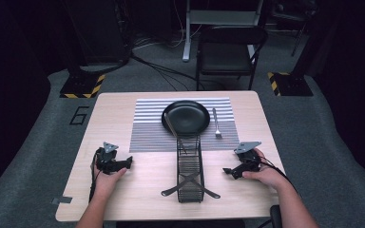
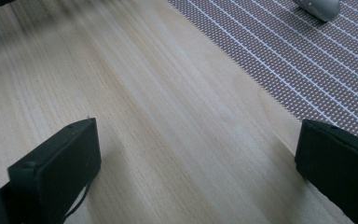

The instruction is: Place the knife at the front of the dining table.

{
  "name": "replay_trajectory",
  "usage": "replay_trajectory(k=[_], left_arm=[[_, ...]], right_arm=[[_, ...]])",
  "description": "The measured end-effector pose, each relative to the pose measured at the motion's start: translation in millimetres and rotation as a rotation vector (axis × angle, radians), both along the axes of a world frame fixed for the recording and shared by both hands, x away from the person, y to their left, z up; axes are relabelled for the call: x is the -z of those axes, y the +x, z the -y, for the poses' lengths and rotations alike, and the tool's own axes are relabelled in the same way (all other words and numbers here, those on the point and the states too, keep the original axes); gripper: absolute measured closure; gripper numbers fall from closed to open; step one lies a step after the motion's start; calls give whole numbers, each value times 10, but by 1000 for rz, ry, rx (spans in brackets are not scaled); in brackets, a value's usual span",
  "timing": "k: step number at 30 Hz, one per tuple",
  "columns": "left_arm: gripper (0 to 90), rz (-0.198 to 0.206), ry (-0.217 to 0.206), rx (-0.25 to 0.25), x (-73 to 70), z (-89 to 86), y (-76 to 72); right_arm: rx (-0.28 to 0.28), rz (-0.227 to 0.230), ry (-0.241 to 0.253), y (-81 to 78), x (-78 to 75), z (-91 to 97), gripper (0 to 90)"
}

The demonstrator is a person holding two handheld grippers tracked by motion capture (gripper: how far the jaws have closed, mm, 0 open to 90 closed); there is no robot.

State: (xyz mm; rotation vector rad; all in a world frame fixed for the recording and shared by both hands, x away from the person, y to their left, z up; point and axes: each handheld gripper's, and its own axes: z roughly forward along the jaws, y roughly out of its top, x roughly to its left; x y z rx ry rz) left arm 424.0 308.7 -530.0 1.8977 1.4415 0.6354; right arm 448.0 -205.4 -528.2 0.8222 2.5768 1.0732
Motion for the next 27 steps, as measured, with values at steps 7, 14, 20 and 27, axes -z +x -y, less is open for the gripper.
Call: replay_trajectory(k=[7, 14, 20, 27], left_arm=[[147, 0, 8, 7, -5, -4, -2], [183, 8, -1, 1, -8, -2, -5], [228, 12, -8, 2, -10, -2, -11], [305, 14, -13, -3, -30, -6, -20]], right_arm=[[0, 0, 0, 0, 0, 0, 0], [0, 0, 0, 0, 0, 0, 0], [0, 0, 0, 0, 0, 0, 0], [0, 0, 0, 0, 0, 0, 0]])
